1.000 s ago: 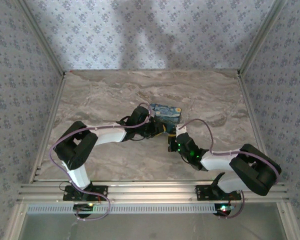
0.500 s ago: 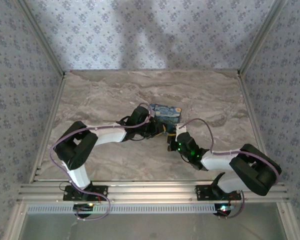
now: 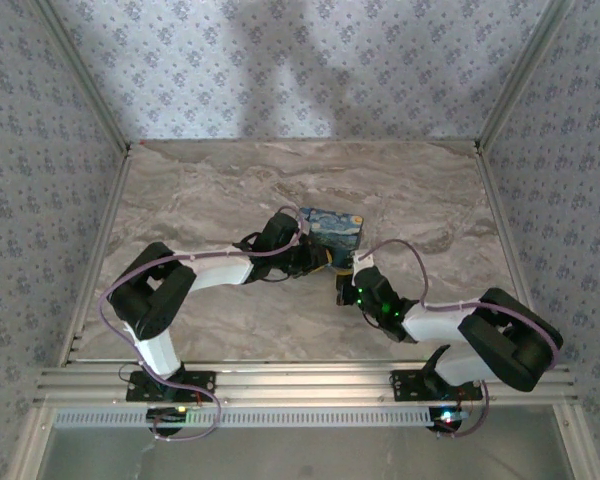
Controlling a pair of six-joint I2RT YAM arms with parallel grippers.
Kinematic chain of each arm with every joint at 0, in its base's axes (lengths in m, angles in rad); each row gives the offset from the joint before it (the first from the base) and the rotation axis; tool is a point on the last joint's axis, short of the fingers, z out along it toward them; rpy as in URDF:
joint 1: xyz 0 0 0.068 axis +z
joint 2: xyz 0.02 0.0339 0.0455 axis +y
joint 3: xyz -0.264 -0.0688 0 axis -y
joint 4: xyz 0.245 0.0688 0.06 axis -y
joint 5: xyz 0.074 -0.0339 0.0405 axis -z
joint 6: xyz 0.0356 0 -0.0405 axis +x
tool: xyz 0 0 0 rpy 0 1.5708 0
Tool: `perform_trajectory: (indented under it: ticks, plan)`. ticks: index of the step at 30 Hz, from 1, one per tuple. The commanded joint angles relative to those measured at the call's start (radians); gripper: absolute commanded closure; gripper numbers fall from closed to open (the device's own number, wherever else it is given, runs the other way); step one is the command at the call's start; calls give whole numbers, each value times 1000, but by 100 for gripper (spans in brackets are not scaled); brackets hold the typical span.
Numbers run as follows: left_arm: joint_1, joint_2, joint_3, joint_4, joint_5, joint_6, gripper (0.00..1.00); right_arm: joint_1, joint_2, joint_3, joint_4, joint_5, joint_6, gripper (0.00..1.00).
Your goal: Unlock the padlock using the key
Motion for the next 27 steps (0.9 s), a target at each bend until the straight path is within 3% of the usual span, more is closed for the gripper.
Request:
perform_trajectory:
  ticks: [1, 27]
  plan:
    - [-5, -13, 25, 39, -3, -9, 85, 7, -15, -18, -22, 16, 25, 100]
    - [-6, -9, 29, 29, 4, -5, 85, 10, -37, -1, 41, -10, 2, 100]
